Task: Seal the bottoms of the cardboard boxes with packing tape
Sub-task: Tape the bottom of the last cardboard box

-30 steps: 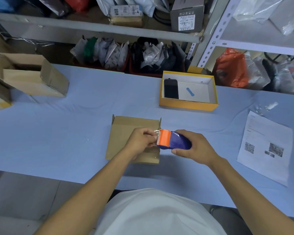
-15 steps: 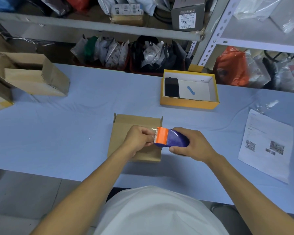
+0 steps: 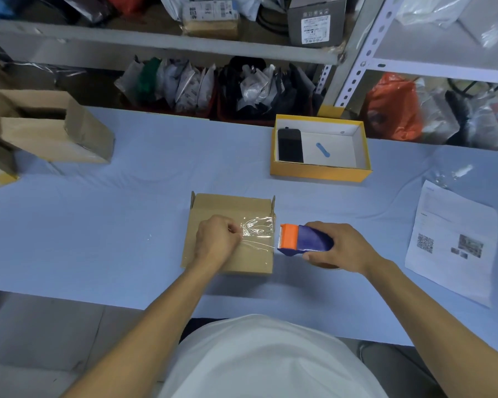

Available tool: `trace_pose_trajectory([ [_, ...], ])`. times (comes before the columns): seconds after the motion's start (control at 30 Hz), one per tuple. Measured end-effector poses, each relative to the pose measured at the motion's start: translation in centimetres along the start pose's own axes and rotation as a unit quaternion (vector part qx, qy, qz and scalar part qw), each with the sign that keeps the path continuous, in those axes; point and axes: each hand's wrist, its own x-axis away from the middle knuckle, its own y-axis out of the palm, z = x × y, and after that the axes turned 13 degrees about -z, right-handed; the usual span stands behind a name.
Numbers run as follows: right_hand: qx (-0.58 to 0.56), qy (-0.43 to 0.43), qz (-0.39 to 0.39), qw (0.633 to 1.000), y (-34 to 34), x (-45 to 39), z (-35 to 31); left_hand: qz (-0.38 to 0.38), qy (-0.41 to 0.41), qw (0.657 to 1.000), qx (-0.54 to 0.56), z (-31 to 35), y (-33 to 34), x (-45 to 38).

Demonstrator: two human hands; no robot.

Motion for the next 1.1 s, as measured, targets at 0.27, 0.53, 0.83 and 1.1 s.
trace_pose_trajectory([
  [0.27,0.029,0.010,-0.031,0.999,0.2,-1.2,-0.3,-0.017,0.028,0.978,-0.204,0.7,-0.8,-1.2],
  [0.53,0.029,0.032,-0.039,0.998,0.1,-0.2,0.8,-0.088,0.234,0.964,-0.090,-0.3,3.9,-2.1],
  [0.83,0.105,0.068,-0.105,0.987,0.1,-2.2,-0.6,-0.075,0.279,0.946,-0.150,-0.6,4.3,-1.9],
  [1.1,0.055,0.147,-0.108,0.982,-0.4,-2.1,0.2,-0.053,0.285,0.926,-0.241,-0.5,5.0,-1.5],
])
